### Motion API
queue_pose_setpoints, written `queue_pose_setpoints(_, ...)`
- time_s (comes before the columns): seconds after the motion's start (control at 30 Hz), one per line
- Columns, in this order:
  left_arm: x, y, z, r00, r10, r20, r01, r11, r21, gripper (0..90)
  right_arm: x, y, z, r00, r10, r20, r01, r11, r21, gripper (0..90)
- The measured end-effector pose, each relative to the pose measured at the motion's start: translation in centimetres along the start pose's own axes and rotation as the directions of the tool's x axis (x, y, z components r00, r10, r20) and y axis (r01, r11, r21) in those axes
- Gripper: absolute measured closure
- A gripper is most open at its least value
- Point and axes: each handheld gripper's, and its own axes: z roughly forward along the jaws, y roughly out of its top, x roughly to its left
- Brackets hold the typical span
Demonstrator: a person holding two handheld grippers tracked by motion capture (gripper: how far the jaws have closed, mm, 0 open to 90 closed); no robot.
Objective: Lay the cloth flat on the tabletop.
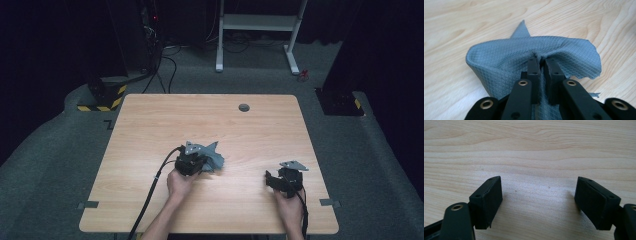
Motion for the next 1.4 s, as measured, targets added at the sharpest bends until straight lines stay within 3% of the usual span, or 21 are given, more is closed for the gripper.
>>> queue_pose_setpoints(0.1, -0.7, 0.5, 0.9, 0.9994, -0.012, 0.032, 0.013, 0.9997, -0.022, 83.6, 0.0, 0.0, 0.0, 1.0, -0.001, 0.0, 0.001, 1.0, 0.0, 21.9)
queue_pose_setpoints(0.27, -1.9, 0.3, 2.4, 0.9984, -0.004, 0.057, 0.004, 1.0, -0.002, 83.6, 0.0, 0.0, 0.0, 1.0, -0.002, 0.0, 0.002, 1.0, -0.002, 22.4)
queue_pose_setpoints(0.63, -3.4, 0.9, 3.6, 0.9946, 0.024, 0.101, -0.023, 0.9997, -0.008, 83.6, 0.0, 0.0, 0.0, 1.0, -0.002, -0.002, 0.002, 1.0, -0.004, 23.4)
queue_pose_setpoints(0.83, -4.8, 1.5, 4.6, 0.99, 0.046, 0.133, -0.048, 0.9988, 0.01, 83.3, 0.2, -0.1, -0.1, 0.9998, -0.017, -0.006, 0.017, 1.0, -0.016, 31.3)
queue_pose_setpoints(0.97, -4.9, 2.1, 3.5, 0.9871, 0.074, 0.142, -0.074, 0.9973, -0.003, 73.9, 1.0, -0.1, -0.3, 0.999, -0.038, -0.022, 0.037, 0.999, -0.028, 44.8)
queue_pose_setpoints(1.07, -4.7, 2.2, 2.7, 0.9864, 0.083, 0.141, -0.083, 0.9965, -0.007, 69.6, 1.4, 0.0, -0.3, 0.9982, -0.047, -0.037, 0.046, 0.999, -0.025, 49.3)
queue_pose_setpoints(1.13, -4.5, 2.1, 2.0, 0.9861, 0.081, 0.145, -0.081, 0.9967, -0.009, 64.4, 2.5, 0.1, -0.2, 0.9911, -0.076, -0.11, 0.072, 0.997, -0.041, 54.4)
queue_pose_setpoints(1.2, -4.5, 1.8, 1.4, 0.9858, 0.096, 0.138, -0.097, 0.9953, -0.001, 62.1, 3.0, 0.2, -0.1, 0.9867, -0.098, -0.13, 0.092, 0.994, -0.051, 55.4)
queue_pose_setpoints(1.23, -4.6, 1.6, 1.2, 0.9848, 0.107, 0.137, -0.108, 0.9942, 0.0, 61.0, 3.9, 0.5, -0.1, 0.978, -0.12, -0.17, 0.11, 0.991, -0.07, 56.8)
queue_pose_setpoints(1.27, -4.8, 1.4, 1.0, 0.9833, 0.114, 0.142, -0.115, 0.9934, 0.001, 61.0, 3.9, 0.5, -0.1, 0.978, -0.12, -0.17, 0.11, 0.991, -0.07, 56.8)
queue_pose_setpoints(1.37, -5.6, 0.7, 0.6, 0.9803, 0.126, 0.152, -0.128, 0.9918, 0.004, 57.9, 5.0, 1.0, -0.3, 0.963, -0.154, -0.221, 0.133, 0.986, -0.104, 57.9)
queue_pose_setpoints(1.4, -6.1, 0.4, 0.6, 0.9773, 0.144, 0.156, -0.146, 0.9892, 0.005, 57.0, 5.7, 1.3, -0.4, 0.9534, -0.18, -0.242, 0.157, 0.981, -0.114, 58.2)
